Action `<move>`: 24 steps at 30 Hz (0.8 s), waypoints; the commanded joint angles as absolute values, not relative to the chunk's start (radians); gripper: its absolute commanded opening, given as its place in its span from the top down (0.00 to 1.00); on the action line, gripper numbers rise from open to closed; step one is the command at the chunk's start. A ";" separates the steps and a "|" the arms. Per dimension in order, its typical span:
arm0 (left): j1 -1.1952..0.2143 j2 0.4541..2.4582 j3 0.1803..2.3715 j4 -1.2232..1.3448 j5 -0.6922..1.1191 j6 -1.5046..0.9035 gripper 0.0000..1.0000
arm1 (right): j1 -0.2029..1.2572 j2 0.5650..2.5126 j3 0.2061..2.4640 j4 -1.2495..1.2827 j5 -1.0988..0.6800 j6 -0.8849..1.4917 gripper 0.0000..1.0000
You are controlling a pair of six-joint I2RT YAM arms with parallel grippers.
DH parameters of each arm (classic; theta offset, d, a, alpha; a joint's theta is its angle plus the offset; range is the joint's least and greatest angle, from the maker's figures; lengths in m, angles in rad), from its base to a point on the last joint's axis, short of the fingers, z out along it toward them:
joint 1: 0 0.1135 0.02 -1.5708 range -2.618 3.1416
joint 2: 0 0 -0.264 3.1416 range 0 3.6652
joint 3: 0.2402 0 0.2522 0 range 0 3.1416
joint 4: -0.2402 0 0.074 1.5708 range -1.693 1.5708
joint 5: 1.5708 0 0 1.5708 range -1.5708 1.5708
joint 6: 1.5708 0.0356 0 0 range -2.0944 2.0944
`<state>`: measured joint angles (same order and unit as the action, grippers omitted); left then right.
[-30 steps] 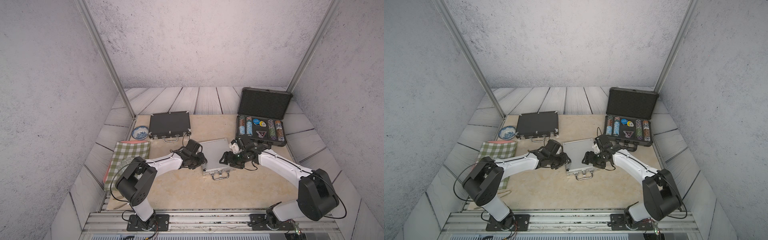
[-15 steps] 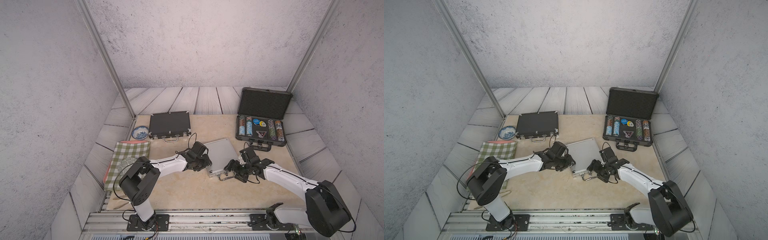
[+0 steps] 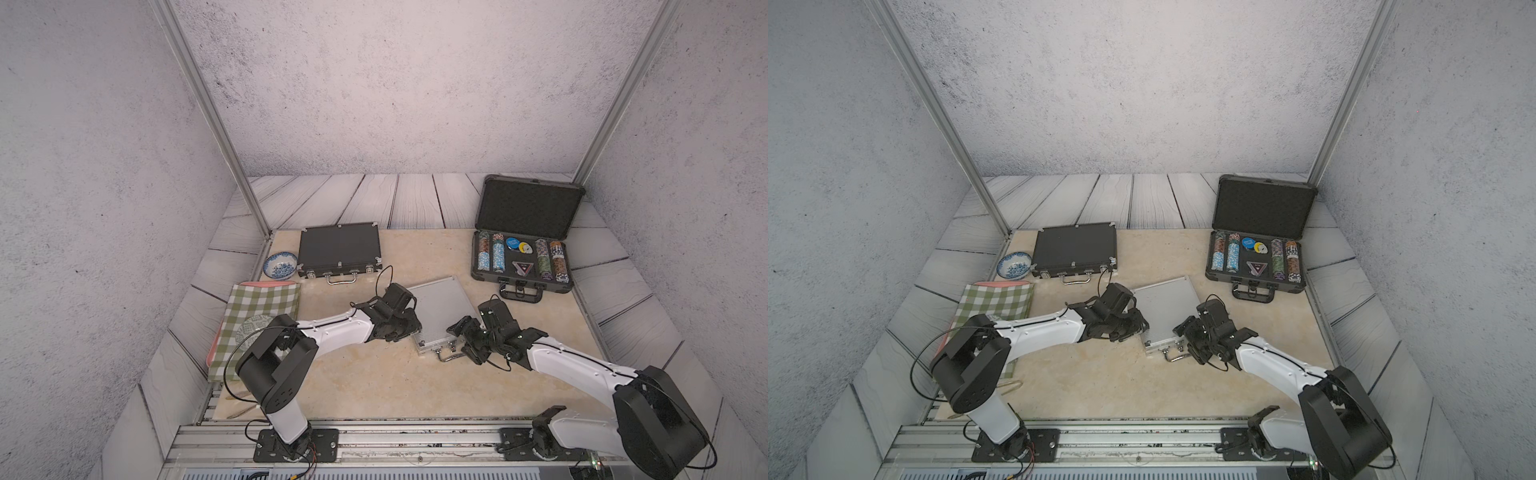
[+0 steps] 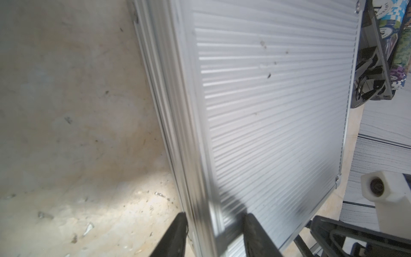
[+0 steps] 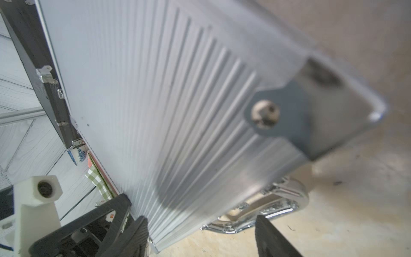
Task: Close the poker set cases
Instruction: Adjust the poker set case at the center of the board, then fasten the fastener on the poker set case.
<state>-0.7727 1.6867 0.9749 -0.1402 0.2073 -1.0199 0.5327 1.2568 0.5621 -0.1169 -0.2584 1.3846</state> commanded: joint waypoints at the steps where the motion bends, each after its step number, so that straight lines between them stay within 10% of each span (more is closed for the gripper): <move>1: -0.771 1.697 0.936 -0.274 0.140 -0.991 0.56 | 0.558 1.285 0.563 -0.087 -0.219 1.457 0.22; 24: -0.772 1.676 0.904 -0.283 0.117 -0.968 0.60 | 0.619 1.362 0.582 -0.059 -0.130 1.536 0.23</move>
